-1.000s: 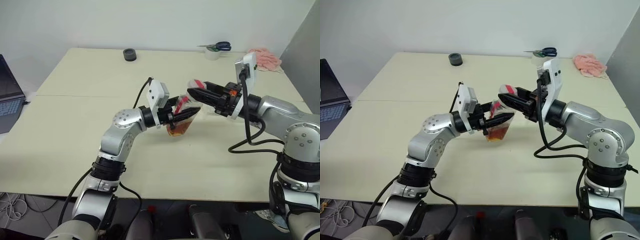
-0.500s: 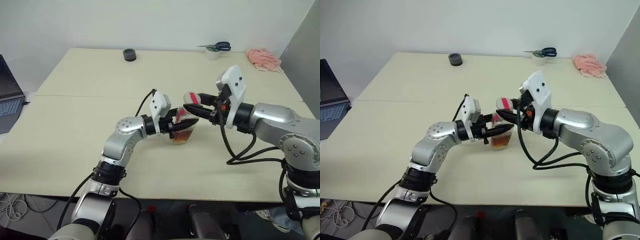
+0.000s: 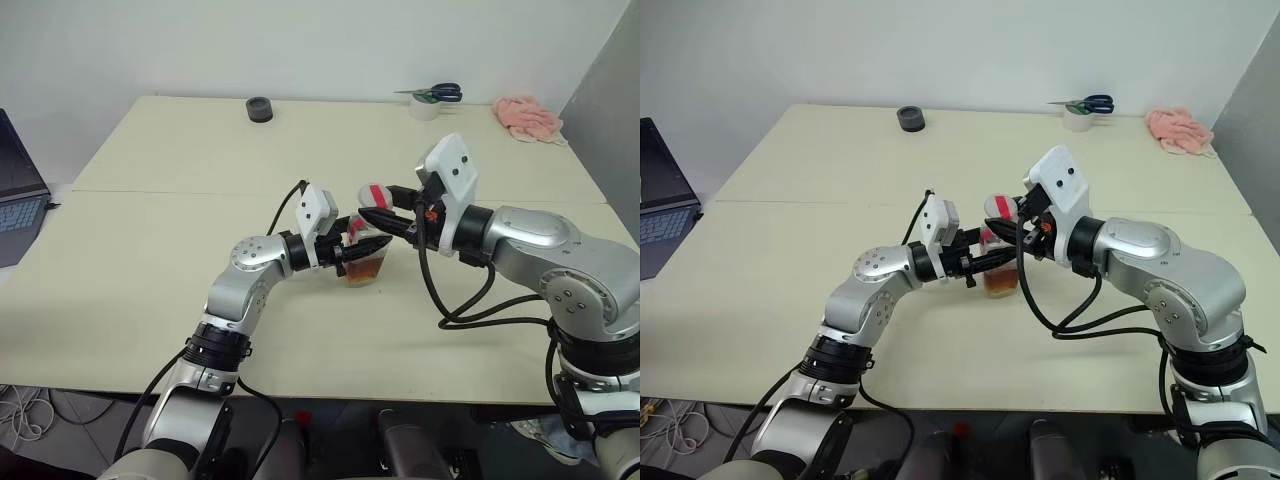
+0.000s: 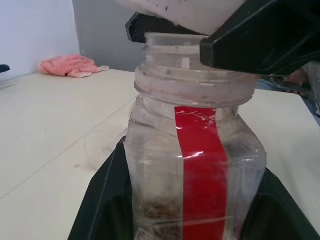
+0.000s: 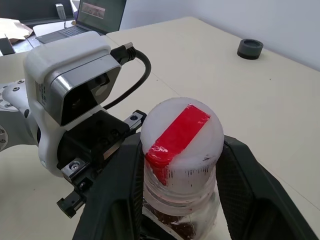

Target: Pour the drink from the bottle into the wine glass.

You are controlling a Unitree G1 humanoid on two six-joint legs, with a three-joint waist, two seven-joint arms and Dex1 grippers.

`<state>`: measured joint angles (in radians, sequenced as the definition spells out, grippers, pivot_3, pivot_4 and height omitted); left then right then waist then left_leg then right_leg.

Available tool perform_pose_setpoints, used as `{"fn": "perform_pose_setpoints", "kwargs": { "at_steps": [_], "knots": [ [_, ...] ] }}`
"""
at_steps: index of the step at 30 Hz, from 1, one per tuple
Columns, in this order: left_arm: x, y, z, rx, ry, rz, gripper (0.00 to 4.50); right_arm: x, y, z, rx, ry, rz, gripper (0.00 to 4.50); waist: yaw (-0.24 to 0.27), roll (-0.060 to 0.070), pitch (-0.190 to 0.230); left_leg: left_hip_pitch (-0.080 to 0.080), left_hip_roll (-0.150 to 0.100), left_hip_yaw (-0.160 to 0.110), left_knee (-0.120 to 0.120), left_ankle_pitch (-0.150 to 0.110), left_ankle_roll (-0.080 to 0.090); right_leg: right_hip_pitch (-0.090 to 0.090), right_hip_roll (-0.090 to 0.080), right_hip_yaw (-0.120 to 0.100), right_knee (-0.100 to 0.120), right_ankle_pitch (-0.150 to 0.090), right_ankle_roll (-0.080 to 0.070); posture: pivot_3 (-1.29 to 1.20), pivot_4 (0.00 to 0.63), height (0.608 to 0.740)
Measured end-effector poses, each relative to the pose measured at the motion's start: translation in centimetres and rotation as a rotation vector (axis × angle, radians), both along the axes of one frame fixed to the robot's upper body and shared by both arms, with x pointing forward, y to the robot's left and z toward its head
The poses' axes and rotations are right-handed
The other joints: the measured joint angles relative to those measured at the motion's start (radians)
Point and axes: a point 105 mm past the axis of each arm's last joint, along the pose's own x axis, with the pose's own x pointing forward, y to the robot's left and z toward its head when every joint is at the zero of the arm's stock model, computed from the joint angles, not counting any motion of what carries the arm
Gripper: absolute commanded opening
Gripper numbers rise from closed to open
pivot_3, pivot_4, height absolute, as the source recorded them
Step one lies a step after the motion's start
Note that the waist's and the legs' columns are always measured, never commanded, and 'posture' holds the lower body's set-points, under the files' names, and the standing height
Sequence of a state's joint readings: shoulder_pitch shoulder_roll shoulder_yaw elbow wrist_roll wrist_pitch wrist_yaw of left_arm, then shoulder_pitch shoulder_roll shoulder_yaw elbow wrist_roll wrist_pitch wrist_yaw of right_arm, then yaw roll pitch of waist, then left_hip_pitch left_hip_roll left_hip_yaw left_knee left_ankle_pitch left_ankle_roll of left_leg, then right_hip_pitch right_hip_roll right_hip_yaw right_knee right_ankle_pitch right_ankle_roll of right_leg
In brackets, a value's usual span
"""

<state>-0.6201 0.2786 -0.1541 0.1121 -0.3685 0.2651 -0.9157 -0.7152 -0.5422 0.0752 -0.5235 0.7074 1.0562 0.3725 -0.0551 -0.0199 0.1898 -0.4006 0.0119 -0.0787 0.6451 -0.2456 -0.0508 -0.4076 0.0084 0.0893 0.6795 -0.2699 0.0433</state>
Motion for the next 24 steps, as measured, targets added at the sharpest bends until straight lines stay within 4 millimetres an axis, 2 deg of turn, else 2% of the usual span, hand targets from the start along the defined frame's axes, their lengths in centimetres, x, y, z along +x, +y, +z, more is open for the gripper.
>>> {"fn": "perform_pose_setpoints", "kwargs": {
  "at_steps": [4,6,7,11,13,24],
  "knots": [
    [0.03,0.08,0.1,-0.004,-0.004,0.003,1.79,0.03,0.13,0.1,0.044,0.019,0.004,1.67,0.0,0.0,0.0,0.0,0.0,0.0,0.0,0.0,0.0,0.0,0.0,0.0,0.0,0.0,0.0,0.0,0.15,0.74],
    [0.02,0.07,0.13,-0.006,-0.005,0.002,1.78,0.03,0.1,0.15,0.06,0.031,0.006,2.4,0.0,0.0,0.0,0.0,0.0,0.0,0.0,0.0,0.0,0.0,0.0,0.0,0.0,0.0,-0.001,0.0,0.15,0.74],
    [0.05,0.08,0.15,-0.007,-0.005,0.005,1.77,-0.03,0.14,0.2,0.069,0.037,0.011,2.62,0.0,0.0,0.0,0.0,0.0,0.0,0.0,0.0,0.0,0.0,0.0,0.0,0.0,0.0,-0.001,0.0,0.15,0.74],
    [0.28,0.3,0.11,-0.011,0.0,0.022,1.77,-0.29,0.51,0.19,0.089,0.055,0.035,4.12,-0.001,0.0,0.0,0.0,0.0,0.0,0.0,0.0,0.0,0.0,0.0,0.0,0.0,0.0,-0.001,0.0,0.15,0.74],
    [0.38,0.35,0.02,-0.011,0.005,0.028,1.77,-0.5,0.72,0.11,0.089,0.063,0.054,4.5,0.0,0.0,0.0,0.0,0.0,0.0,0.0,0.0,0.0,0.0,0.0,0.0,0.0,0.0,0.0,0.0,0.15,0.74],
    [0.5,0.31,0.0,-0.017,0.013,0.04,1.76,-0.46,0.32,0.08,0.07,0.061,0.048,4.5,0.0,0.0,0.0,0.0,0.0,0.0,0.0,0.0,0.0,0.0,0.0,0.0,0.0,0.0,0.0,0.0,0.15,0.74]
  ]
}}
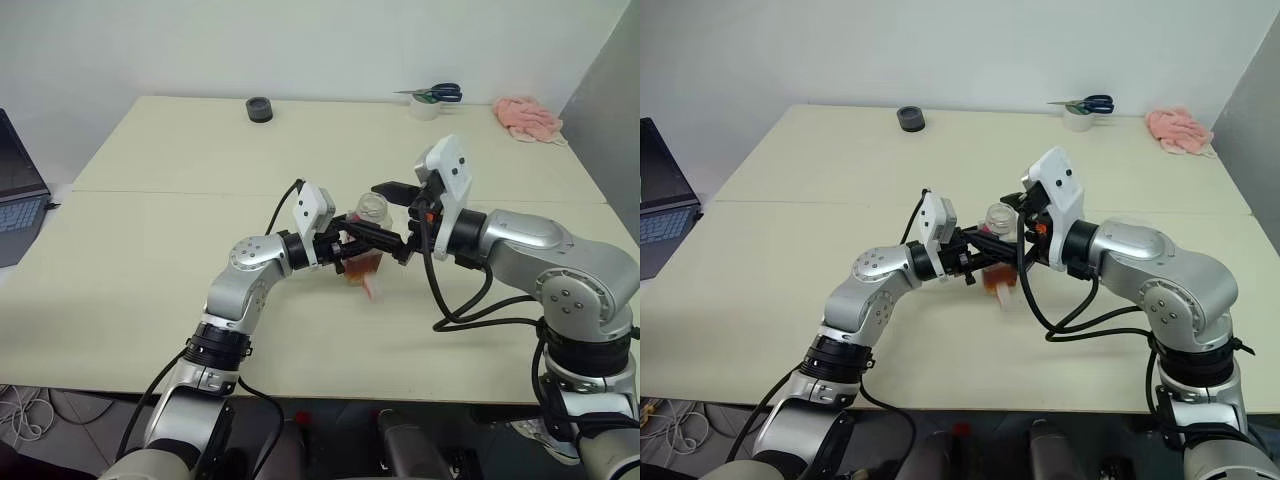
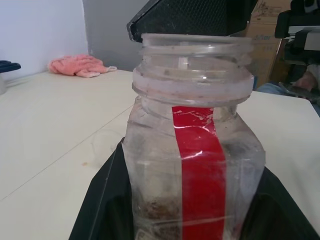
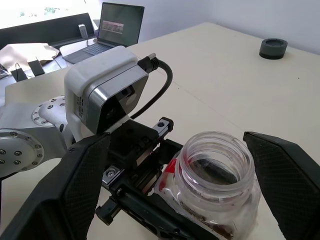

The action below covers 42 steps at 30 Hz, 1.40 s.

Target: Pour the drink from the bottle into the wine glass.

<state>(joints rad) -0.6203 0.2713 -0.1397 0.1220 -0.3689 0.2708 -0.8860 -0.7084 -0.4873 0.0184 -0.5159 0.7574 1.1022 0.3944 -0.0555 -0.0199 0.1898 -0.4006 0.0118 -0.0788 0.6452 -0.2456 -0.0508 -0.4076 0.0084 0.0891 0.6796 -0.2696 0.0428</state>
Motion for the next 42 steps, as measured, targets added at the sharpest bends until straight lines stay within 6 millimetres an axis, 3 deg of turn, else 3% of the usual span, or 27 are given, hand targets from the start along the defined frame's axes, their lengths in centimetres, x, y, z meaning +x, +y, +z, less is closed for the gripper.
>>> {"fn": "perform_pose_setpoints", "kwargs": {
  "at_steps": [7,11,14,17,19,22,26,30,34,38,42],
  "knots": [
    [1.3,1.1,-0.3,0.002,0.01,0.095,1.76,0.2,-1.1,0.1,-0.041,-0.018,-0.02,4.5,0.0,0.0,0.0,0.0,0.0,0.0,0.0,0.0,0.0,0.0,0.0,0.0,0.0,0.0,0.0,0.0,0.15,0.74],
    [2.5,2.1,-0.8,0.005,0.02,0.177,1.76,1.1,-3.3,0.4,-0.046,-0.029,-0.091,4.5,0.003,0.0,0.0,0.0,0.0,0.0,0.0,0.0,0.0,0.0,0.0,0.0,0.0,0.0,0.0,0.0,0.15,0.74],
    [4.4,4.2,0.1,-0.05,0.015,0.312,1.76,0.9,-4.8,0.4,-0.036,-0.018,-0.104,4.5,0.003,0.0,0.0,0.0,0.0,0.0,0.0,0.0,0.0,0.0,0.0,0.0,0.0,0.0,0.0,0.0,0.15,0.74],
    [6.2,7.5,1.4,-0.113,0.0,0.476,1.76,0.2,-5.0,-0.4,-0.039,0.016,-0.063,4.5,-0.001,0.0,0.0,0.0,0.0,0.0,0.0,0.0,0.0,0.0,0.0,0.0,0.0,0.0,0.0,0.0,0.15,0.74],
    [7.0,10.0,1.9,-0.142,-0.009,0.581,1.76,0.0,-4.6,-0.7,-0.038,0.023,-0.038,4.5,-0.004,0.0,0.0,0.0,0.0,0.0,0.0,0.0,0.0,0.0,0.0,0.0,0.0,0.0,0.0,0.0,0.15,0.74],
    [7.8,14.8,2.0,-0.175,-0.004,0.762,1.75,-0.8,-2.5,-1.1,-0.012,0.032,0.059,4.5,-0.005,0.0,0.0,0.001,0.001,0.0,0.0,0.0,0.0,0.0,0.001,0.0,0.0,0.0,0.0,0.0,0.15,0.74],
    [7.7,19.0,1.4,-0.196,0.005,0.916,1.74,-1.5,0.2,-1.9,0.023,0.045,0.157,4.5,0.0,0.0,0.0,0.0,0.0,-0.001,0.0,0.0,0.0,0.0,-0.001,-0.001,0.0,0.0,0.0,0.0,0.15,0.74],
    [7.2,20.6,0.0,-0.189,0.007,0.99,1.74,-1.1,3.0,-2.8,0.046,0.037,0.185,4.5,0.007,-0.001,0.0,-0.001,0.0,-0.001,0.0,0.0,0.0,0.0,-0.002,-0.002,0.0,0.0,0.0,0.0,0.15,0.74],
    [6.9,21.4,-0.3,-0.203,0.0,1.036,1.74,-0.4,4.5,-3.0,0.087,0.047,0.2,4.5,0.011,-0.001,-0.001,0.0,0.0,-0.002,0.0,0.0,-0.001,0.0,-0.002,-0.003,0.0,0.0,0.0,0.0,0.15,0.74],
    [6.8,21.7,-0.7,-0.191,-0.007,1.065,3.11,0.7,4.5,-3.1,0.077,0.026,0.171,4.5,0.01,-0.002,-0.001,0.0,0.0,-0.002,0.0,0.0,0.0,0.0,-0.002,-0.003,0.001,0.0,0.0,0.0,0.15,0.74],
    [6.4,21.7,-2.9,-0.14,0.039,1.075,4.38,1.2,4.4,-3.5,0.059,0.021,0.161,4.5,0.008,-0.002,-0.001,0.0,0.0,-0.002,0.0,0.0,0.0,0.0,-0.002,-0.003,0.001,0.0,0.0,0.0,0.15,0.74]
  ]
}}
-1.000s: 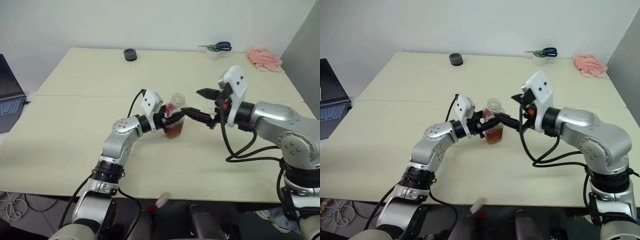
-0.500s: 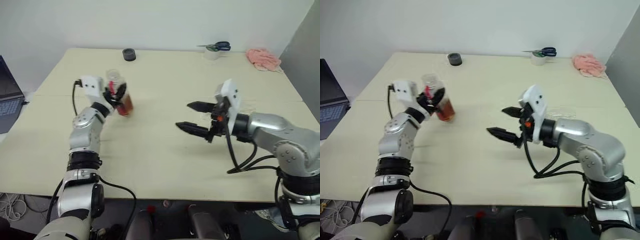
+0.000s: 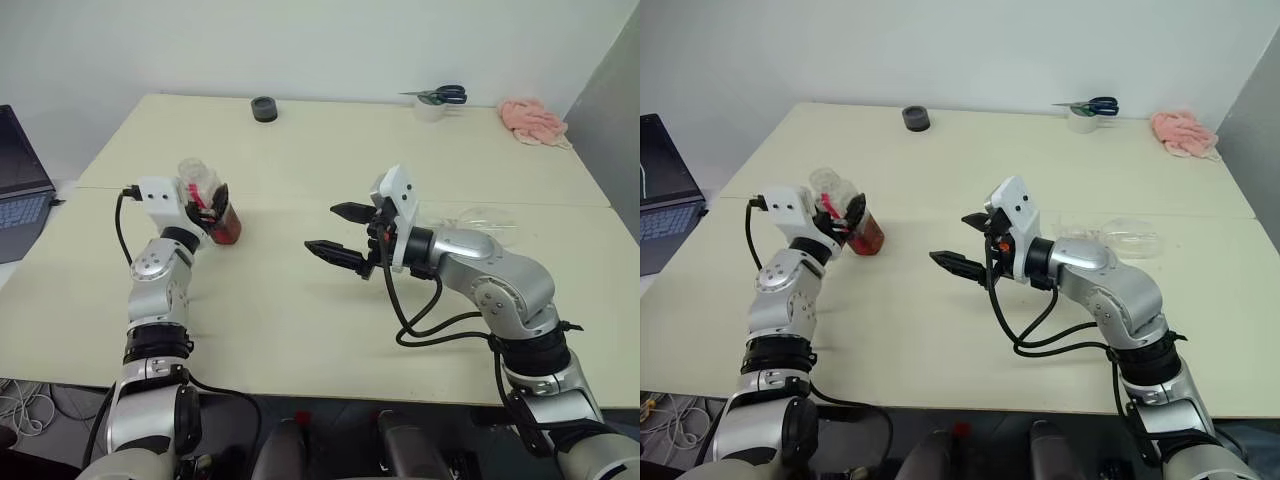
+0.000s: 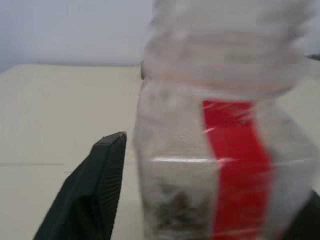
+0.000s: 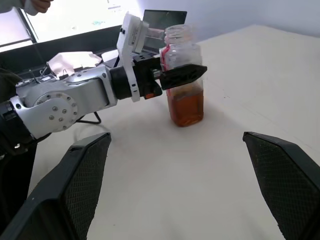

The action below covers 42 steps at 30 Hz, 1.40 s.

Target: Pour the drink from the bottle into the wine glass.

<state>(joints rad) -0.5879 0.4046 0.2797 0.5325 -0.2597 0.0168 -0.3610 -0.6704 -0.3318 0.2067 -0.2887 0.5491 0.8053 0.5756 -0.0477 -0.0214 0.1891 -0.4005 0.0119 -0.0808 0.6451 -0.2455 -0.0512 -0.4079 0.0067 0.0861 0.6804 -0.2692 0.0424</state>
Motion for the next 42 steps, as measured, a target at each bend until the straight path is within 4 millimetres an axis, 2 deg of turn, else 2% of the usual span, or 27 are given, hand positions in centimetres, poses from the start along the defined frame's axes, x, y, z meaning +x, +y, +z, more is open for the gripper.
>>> {"fn": "perform_pose_setpoints", "kwargs": {
  "at_steps": [6,10,14,17,19,23,25,27,30,35,42],
  "knots": [
    [-0.3,0.0,-0.8,-0.004,0.021,0.003,4.47,0.0,0.1,-0.3,-0.013,-0.005,0.01,4.5,-0.001,0.0,0.0,0.0,0.0,0.0,0.0,0.0,0.0,0.0,0.0,0.0,0.0,0.0,0.0,0.0,0.15,0.74],
    [-1.4,0.3,-2.0,0.003,0.057,0.004,4.47,0.4,-0.6,0.0,-0.002,0.008,-0.022,4.5,-0.003,0.0,0.0,0.0,0.0,0.0,0.0,0.0,0.0,0.0,0.0,0.0,0.0,0.0,0.0,0.0,0.15,0.74],
    [-3.5,0.5,-3.2,0.024,0.094,0.001,4.47,2.3,-3.7,0.8,0.062,0.048,-0.186,4.5,-0.003,0.0,0.0,0.0,0.001,0.0,0.0,0.0,0.0,0.0,-0.002,0.001,0.0,0.0,0.0,0.0,0.15,0.74],
    [-5.5,0.4,-4.6,0.021,0.142,-0.003,4.47,2.7,-6.7,-0.6,0.114,0.143,-0.282,4.5,-0.002,0.0,0.0,0.0,0.001,0.0,-0.001,0.0,0.0,0.0,-0.003,0.0,0.0,0.0,0.0,0.0,0.15,0.74],
    [-7.1,-0.1,-5.5,0.006,0.162,-0.022,4.47,1.7,-7.8,-1.9,0.181,0.222,-0.286,4.5,-0.002,0.0,0.0,0.0,0.001,0.0,-0.001,0.0,0.0,0.001,-0.005,0.001,-0.001,0.0,0.0,0.0,0.15,0.74],
    [-10.2,-1.7,-7.2,-0.054,0.206,-0.101,4.47,0.9,-10.2,-3.1,0.308,0.299,-0.377,4.5,-0.004,0.0,0.0,0.0,0.0,0.003,0.0,0.0,0.0,0.001,-0.005,0.003,-0.001,-0.001,0.001,0.0,0.15,0.74],
    [-11.8,-4.4,-7.4,-0.046,0.229,-0.247,4.47,1.1,-12.1,-3.9,0.378,0.332,-0.496,4.5,-0.007,0.0,0.0,0.002,0.0,0.003,0.0,0.0,0.0,0.003,-0.003,0.004,-0.001,-0.003,0.006,0.0,0.15,0.74],
    [-12.2,-6.8,-7.3,-0.055,0.238,-0.36,4.47,1.5,-13.4,-5.0,0.438,0.388,-0.597,4.5,-0.004,0.0,0.0,0.002,-0.002,0.003,0.0,0.001,0.001,0.003,-0.002,0.004,-0.001,-0.003,0.007,0.0,0.15,0.74],
    [-11.3,-10.3,-5.6,-0.025,0.191,-0.514,4.47,2.3,-14.5,-6.8,0.484,0.477,-0.716,4.5,-0.004,0.0,0.0,0.003,-0.001,0.004,0.001,0.001,0.002,0.003,0.001,0.005,-0.001,-0.001,0.006,0.0,0.15,0.74],
    [-10.1,-13.5,-2.3,0.081,0.087,-0.67,4.47,4.0,-14.6,-8.4,0.661,0.634,-0.803,4.5,-0.021,0.001,-0.001,0.003,0.002,0.006,-0.002,0.001,0.003,0.001,0.004,0.008,-0.001,0.0,0.002,0.0,0.15,0.74],
    [-10.2,-14.1,-2.2,0.122,0.088,-0.712,4.47,6.5,-14.1,-8.8,0.869,0.76,-0.853,4.5,-0.028,0.001,0.0,0.002,0.001,0.006,-0.002,0.001,0.003,0.0,0.004,0.008,-0.001,0.001,0.0,0.0,0.15,0.74]
  ]
}}
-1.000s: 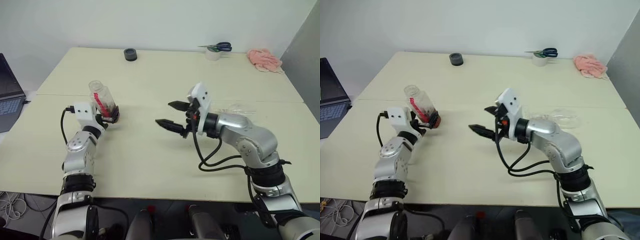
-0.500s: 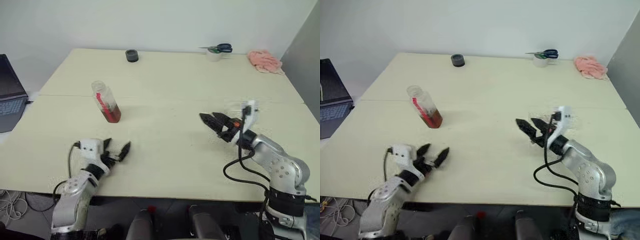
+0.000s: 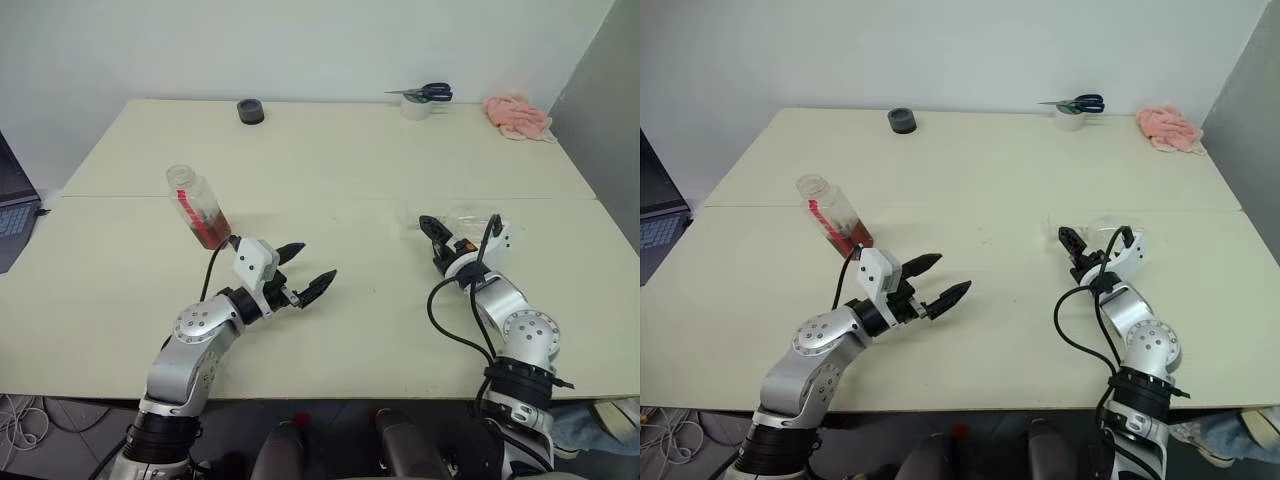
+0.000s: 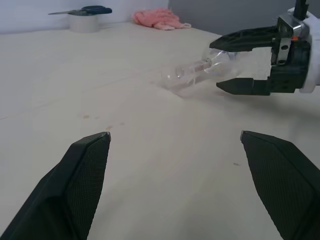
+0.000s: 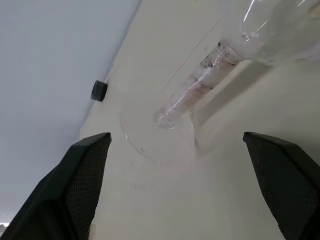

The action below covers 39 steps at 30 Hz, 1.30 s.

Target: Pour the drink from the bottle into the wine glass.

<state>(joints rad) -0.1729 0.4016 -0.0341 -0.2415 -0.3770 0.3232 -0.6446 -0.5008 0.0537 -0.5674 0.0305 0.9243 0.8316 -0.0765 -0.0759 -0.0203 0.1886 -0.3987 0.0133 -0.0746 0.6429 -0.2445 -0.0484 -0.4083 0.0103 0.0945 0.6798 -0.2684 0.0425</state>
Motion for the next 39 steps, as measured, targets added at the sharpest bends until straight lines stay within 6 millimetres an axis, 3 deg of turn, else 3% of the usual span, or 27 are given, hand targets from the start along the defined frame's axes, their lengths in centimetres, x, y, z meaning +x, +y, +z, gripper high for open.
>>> {"fn": "perform_pose_setpoints", "kwargs": {
  "at_steps": [14,17,22,27,29,34,39],
  "knots": [
    [-0.1,0.0,0.3,0.003,-0.008,0.012,4.47,4.3,-1.5,-0.1,0.257,0.002,-0.207,4.5,-0.007,0.0,0.0,0.001,0.001,0.0,0.001,0.0,0.0,0.001,0.001,0.001,0.0,-0.001,0.002,0.0,0.15,0.74],
    [-0.1,0.1,0.3,0.005,-0.008,0.015,4.5,5.0,-1.4,-0.3,0.3,0.018,-0.235,3.89,-0.007,0.0,0.0,0.001,0.001,0.0,0.001,0.0,0.0,0.001,0.001,0.001,0.0,0.0,0.0,0.0,0.15,0.74],
    [-0.1,0.2,0.3,0.008,-0.006,0.02,4.5,5.5,-1.5,-1.5,0.334,0.063,-0.278,2.09,-0.007,0.0,0.0,0.002,0.001,0.001,0.001,0.0,0.0,0.001,0.001,0.001,0.0,0.0,0.0,0.0,0.15,0.74],
    [0.1,0.6,0.5,0.005,-0.01,0.04,4.5,5.8,-1.2,-0.3,0.316,0.039,-0.275,0.34,-0.008,-0.001,-0.001,0.003,0.001,0.001,0.001,0.0,0.0,0.002,0.001,0.001,0.0,-0.001,0.002,0.0,0.15,0.74],
    [0.3,1.1,0.6,0.002,-0.016,0.068,4.5,5.9,-0.8,0.1,0.269,0.024,-0.26,0.24,-0.008,0.0,0.0,0.003,0.001,0.0,0.001,0.0,0.0,0.002,0.001,0.001,0.0,-0.001,0.002,0.0,0.15,0.74],
    [0.4,1.7,0.6,-0.003,-0.015,0.109,4.5,6.1,1.6,2.7,-0.001,-0.098,-0.157,0.24,-0.011,0.002,0.001,-0.001,0.001,0.001,-0.001,0.0,0.0,-0.003,0.001,0.002,0.0,0.0,0.0,0.0,0.15,0.74],
    [0.2,3.9,0.7,-0.08,0.008,0.22,4.5,4.4,7.7,9.9,-0.426,-0.507,0.045,0.24,-0.012,0.003,0.001,-0.003,0.002,0.002,-0.002,0.0,0.0,-0.006,0.001,0.002,0.001,0.001,0.0,0.0,0.15,0.74]
  ]
}}
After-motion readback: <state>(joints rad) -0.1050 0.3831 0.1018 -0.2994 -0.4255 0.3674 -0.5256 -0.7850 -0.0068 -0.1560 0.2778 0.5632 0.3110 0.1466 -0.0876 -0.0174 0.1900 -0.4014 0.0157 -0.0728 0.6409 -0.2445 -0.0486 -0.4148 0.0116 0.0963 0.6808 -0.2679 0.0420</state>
